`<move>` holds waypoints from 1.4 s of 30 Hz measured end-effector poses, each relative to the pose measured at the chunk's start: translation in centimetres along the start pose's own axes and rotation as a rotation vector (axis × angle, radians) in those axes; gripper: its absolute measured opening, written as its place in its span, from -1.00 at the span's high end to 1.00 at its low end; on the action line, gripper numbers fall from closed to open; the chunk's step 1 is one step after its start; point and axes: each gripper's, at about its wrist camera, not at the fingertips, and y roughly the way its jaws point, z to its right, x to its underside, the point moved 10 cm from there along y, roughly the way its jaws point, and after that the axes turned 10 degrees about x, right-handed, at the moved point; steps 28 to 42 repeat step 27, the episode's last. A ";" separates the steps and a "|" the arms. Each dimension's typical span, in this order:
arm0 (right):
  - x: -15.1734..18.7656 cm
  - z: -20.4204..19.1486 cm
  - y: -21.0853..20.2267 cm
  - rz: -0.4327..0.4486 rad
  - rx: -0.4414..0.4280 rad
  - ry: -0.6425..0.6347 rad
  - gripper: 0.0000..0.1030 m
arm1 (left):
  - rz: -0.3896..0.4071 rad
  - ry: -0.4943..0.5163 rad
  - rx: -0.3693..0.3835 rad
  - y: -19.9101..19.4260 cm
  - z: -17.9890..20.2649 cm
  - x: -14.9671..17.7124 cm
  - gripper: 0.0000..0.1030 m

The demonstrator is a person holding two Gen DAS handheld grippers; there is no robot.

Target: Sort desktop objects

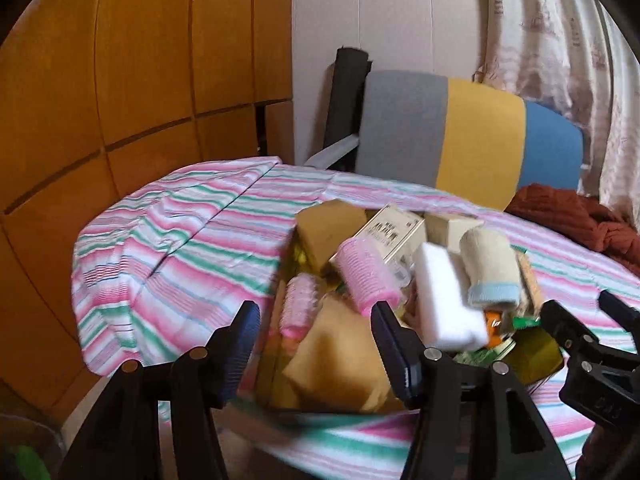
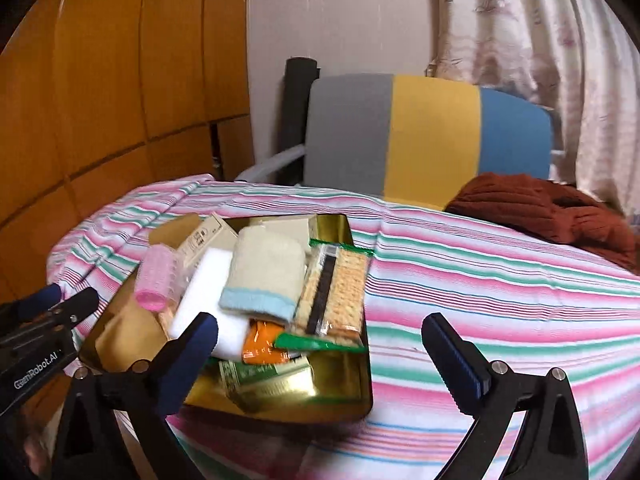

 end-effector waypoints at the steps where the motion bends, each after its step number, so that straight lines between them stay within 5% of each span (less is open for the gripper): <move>1: 0.1 0.0 -0.3 0.000 0.014 0.000 -1.00 | -0.001 0.002 -0.023 -0.2 -0.3 0.2 -0.14; 6: 0.8 -0.2 -1.3 -0.012 0.048 0.002 -1.00 | -0.013 -0.019 -0.090 -0.4 -1.3 1.0 -0.14; 21: 1.5 -0.8 -1.7 -0.021 0.047 0.004 -1.00 | -0.035 -0.025 -0.019 -0.3 0.9 1.7 -0.14; 27: 1.6 -1.0 -1.7 -0.018 0.053 -0.006 -1.00 | -0.009 -0.044 0.008 -0.7 0.7 1.3 0.08; 42: 1.6 -1.0 -1.7 -0.018 0.053 -0.006 -1.00 | -0.009 -0.044 0.008 -0.7 0.7 1.3 0.08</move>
